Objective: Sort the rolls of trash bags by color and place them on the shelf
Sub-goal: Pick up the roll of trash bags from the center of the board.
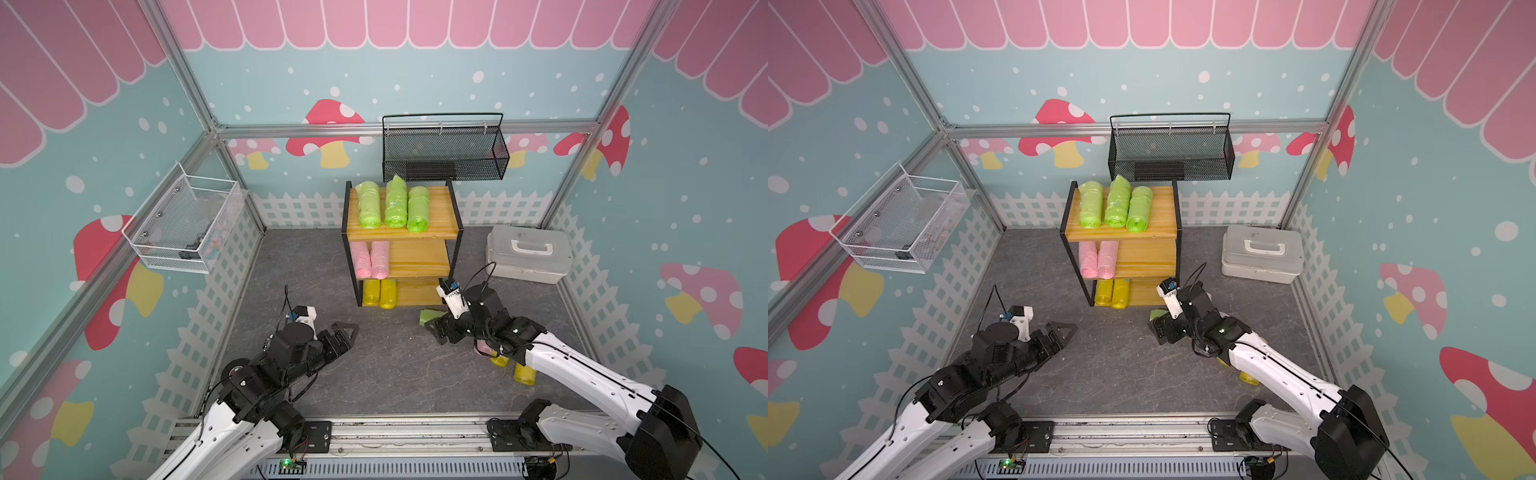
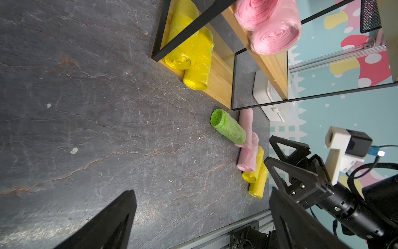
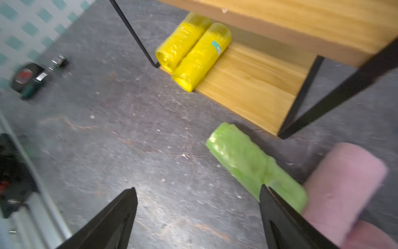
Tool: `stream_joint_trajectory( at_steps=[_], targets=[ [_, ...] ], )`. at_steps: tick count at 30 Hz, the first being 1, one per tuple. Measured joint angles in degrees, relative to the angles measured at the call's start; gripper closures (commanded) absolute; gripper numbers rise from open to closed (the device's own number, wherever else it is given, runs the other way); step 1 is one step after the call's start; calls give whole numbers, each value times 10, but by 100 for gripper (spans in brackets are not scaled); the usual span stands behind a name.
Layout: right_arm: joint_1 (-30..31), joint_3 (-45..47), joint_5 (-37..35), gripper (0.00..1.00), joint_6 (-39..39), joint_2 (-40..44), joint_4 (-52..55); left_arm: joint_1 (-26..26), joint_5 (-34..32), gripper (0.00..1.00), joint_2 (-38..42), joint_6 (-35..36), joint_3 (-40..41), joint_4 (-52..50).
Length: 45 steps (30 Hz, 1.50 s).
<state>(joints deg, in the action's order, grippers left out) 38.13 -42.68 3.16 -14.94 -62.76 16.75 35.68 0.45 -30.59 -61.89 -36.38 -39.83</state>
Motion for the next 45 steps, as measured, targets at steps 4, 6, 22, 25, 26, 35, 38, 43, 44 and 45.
stream_joint_trajectory(
  at_steps=[4,6,22,25,26,35,38,43,44,45],
  targets=[
    [-21,21,-50,1,53,-1,5,0,3,1,0,-5,1,9],
    [-38,19,-57,1,70,-23,3,0,5,1,-2,-7,1,12],
    [-96,-1,44,3,120,-190,-32,0,11,1,-6,-9,10,23],
    [-97,-15,54,4,120,-212,-38,0,13,1,-7,-9,10,24],
    [-96,-19,56,5,119,-218,-39,0,13,1,-7,-9,10,24],
    [-91,-25,80,11,51,-238,-39,0,16,1,-12,-12,20,37],
    [-84,-24,84,11,28,-228,-29,0,20,1,-20,-14,24,43],
    [-81,-29,85,11,-1,-228,-14,0,24,1,-33,-18,24,54],
    [-81,-32,85,12,-6,-232,-12,0,26,1,-33,-18,24,56],
    [-81,-35,85,12,-13,-239,-12,0,26,1,-33,-19,24,57]
  ],
)
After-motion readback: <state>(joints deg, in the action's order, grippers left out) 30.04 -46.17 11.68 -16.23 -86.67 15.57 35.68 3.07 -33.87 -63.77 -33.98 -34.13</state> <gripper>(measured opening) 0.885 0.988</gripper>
